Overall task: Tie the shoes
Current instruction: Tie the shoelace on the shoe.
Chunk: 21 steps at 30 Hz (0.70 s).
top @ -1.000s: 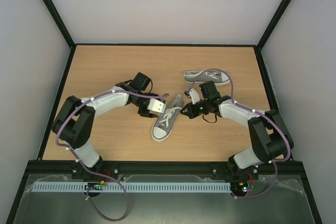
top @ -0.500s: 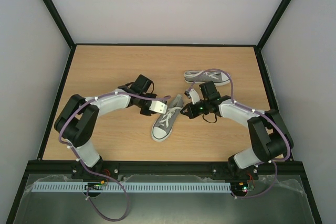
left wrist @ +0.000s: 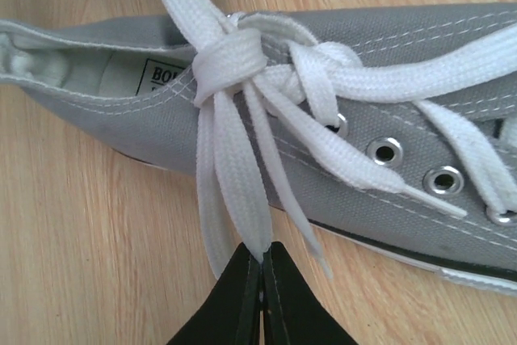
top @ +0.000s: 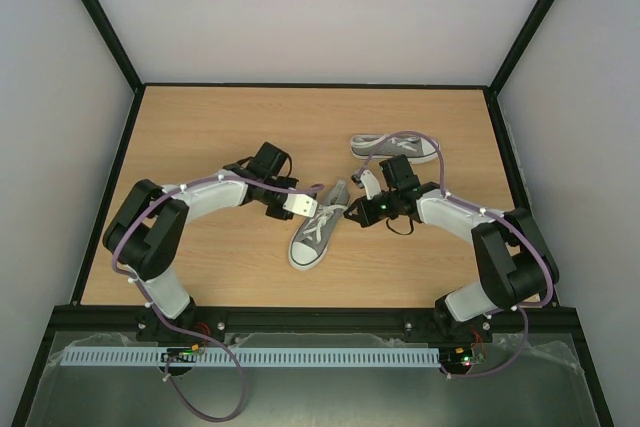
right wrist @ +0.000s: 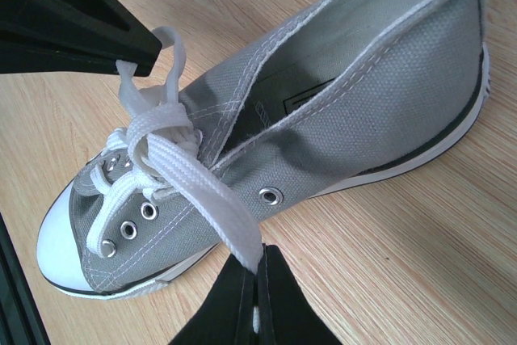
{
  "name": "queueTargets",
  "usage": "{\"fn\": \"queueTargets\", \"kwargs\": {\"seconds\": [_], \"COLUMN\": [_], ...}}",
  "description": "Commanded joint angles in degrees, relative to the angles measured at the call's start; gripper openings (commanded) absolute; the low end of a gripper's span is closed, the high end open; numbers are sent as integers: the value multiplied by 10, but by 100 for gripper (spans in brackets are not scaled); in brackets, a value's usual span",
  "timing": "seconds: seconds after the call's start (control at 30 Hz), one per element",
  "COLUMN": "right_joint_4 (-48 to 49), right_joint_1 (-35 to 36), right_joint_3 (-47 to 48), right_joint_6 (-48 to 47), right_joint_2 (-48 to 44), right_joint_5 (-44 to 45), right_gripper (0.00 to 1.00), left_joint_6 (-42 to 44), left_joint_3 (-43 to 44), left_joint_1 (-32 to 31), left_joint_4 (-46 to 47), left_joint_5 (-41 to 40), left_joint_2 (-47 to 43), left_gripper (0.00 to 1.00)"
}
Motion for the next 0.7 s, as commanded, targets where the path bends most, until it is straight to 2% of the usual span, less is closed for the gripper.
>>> {"fn": "queueTargets", "kwargs": {"seconds": [0.0,0.27,0.47,0.67], "right_joint_4": [-27,-45,-75,-59], "right_joint_1": [3,3,3,3], "right_joint_3": [-7,8,8,19], "right_joint_6": [4,12,7,6], "right_joint_2": [3,26,36,33], "right_joint_5": [-4,0,32,17], "right_gripper": [1,1,1,1], "left_joint_6": [17,43,51,51], "left_joint_3": [-13,-32,-44,-50], "left_joint_1": [12,20,21,16], "left_joint_4": [34,112,127,126], "left_joint_5": [-8,-37,-38,-22], "left_joint_2": [-2,15,20,20], "left_gripper": [2,2,2,2]}}
